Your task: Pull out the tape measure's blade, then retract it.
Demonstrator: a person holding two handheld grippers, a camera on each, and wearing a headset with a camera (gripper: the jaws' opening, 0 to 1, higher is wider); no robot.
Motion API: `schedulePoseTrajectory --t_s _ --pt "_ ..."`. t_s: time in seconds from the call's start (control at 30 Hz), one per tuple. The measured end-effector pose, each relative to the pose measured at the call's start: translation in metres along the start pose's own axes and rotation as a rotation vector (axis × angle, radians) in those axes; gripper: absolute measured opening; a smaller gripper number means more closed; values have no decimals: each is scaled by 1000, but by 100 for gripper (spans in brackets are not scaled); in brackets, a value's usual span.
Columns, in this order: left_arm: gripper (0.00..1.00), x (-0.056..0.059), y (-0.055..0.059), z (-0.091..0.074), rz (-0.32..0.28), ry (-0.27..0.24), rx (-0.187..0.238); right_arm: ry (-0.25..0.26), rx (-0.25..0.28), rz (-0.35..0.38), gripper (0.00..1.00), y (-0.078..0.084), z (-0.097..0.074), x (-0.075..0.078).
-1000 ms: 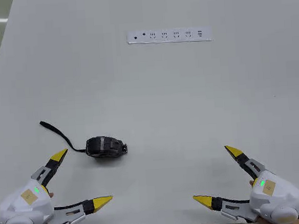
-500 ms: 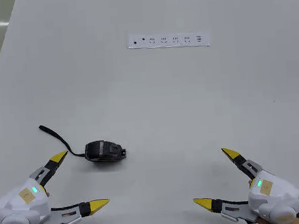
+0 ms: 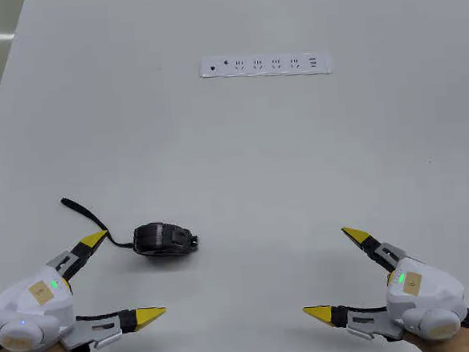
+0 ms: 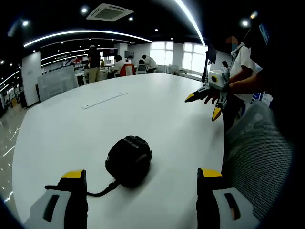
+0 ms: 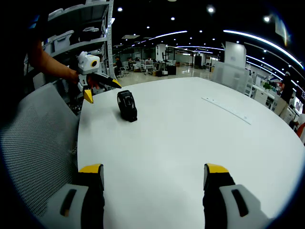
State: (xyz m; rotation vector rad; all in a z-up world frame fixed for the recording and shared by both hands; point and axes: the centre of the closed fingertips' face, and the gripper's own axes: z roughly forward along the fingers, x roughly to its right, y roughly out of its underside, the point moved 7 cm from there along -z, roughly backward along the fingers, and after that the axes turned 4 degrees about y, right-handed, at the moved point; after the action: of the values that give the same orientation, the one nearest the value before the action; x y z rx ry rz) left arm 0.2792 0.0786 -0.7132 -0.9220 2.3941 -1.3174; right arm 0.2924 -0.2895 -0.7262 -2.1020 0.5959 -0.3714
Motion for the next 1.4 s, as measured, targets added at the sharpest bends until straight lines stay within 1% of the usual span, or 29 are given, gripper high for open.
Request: schedulePoseTrajectory --t_s 0.23,0.43,0.57,0.73,0.77,0.83,0.9,0.97,1.0,1.07,1.1,1.17,1.3,1.33,1.4 --pt "88 -8 -3 5 15 32 -26 -26 0 -27 83 -4 7 4" --pt "84 -16 -4 9 39 59 -55 -52 -7 -62 81 -7 16 6" --pt "81 -19 -5 12 51 80 -68 -69 -9 -85 77 -10 21 6" --pt "73 -21 -5 16 71 112 -102 -97 -6 -110 74 -13 30 6" --pt "70 -20 -5 17 83 127 -116 -106 -6 -122 73 -15 32 6" --pt "65 -21 -6 19 97 142 -126 -123 -7 -152 71 -16 36 6" --pt "63 -21 -8 20 98 151 -131 -137 -6 -173 68 -18 39 6" --pt "60 -21 -9 23 123 166 -151 -161 -6 -200 65 -21 43 5" --pt "59 -22 -10 24 130 177 -166 -174 -6 -217 64 -22 46 4" --pt "54 -23 -11 25 136 197 -181 -188 -5 -230 61 -24 50 3" --pt "54 -25 -11 27 145 207 -191 -200 -3 -237 60 -26 53 2" --pt "53 -28 -13 29 164 209 -208 -214 -3 -245 57 -27 58 1" --pt "51 -32 -15 32 179 229 -239 -240 -2 -264 53 -28 68 0" --pt "50 -34 -15 32 187 234 -253 -244 -1 -269 52 -29 71 0" --pt "49 -36 -16 34 193 238 -262 -254 1 -274 51 -32 74 0"
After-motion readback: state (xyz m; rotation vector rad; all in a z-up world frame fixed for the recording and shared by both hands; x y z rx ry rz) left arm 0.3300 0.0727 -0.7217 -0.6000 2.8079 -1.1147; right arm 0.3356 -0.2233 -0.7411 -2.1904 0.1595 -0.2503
